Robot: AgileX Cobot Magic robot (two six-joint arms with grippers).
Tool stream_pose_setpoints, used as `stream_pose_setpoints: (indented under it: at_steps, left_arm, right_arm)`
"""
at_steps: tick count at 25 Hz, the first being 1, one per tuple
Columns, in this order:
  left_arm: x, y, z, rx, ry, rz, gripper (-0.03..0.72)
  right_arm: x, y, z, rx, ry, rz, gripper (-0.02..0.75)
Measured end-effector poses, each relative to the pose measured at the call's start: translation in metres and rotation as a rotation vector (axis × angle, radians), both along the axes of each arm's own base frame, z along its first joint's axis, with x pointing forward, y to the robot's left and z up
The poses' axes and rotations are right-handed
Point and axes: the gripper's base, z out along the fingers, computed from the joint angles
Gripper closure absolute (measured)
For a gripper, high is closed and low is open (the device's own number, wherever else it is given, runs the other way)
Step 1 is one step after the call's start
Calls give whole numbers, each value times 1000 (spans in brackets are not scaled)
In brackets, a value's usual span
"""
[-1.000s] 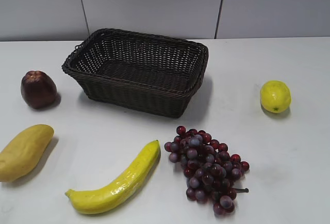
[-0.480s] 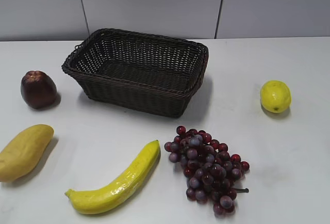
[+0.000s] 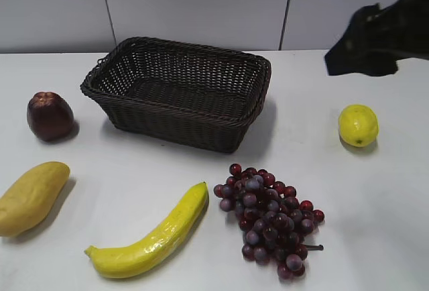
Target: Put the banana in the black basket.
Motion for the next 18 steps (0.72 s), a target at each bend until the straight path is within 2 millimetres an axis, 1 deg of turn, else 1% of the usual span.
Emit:
stream_pose_setpoints:
  at_steps: [5, 11, 15, 18]
  left_arm:
    - [0, 0, 0, 0, 0, 0, 447]
    - [0, 0, 0, 0, 0, 0, 449]
    - [0, 0, 0, 0, 0, 0, 449]
    - [0, 0, 0, 0, 0, 0, 449]
  right_arm:
    - [2, 49, 4, -25, 138, 134, 190]
    - [-3, 107, 9, -61, 254, 284, 190]
    - [-9, 142, -4, -122, 353, 346, 190]
    - [-9, 161, -17, -133, 468, 331, 190]
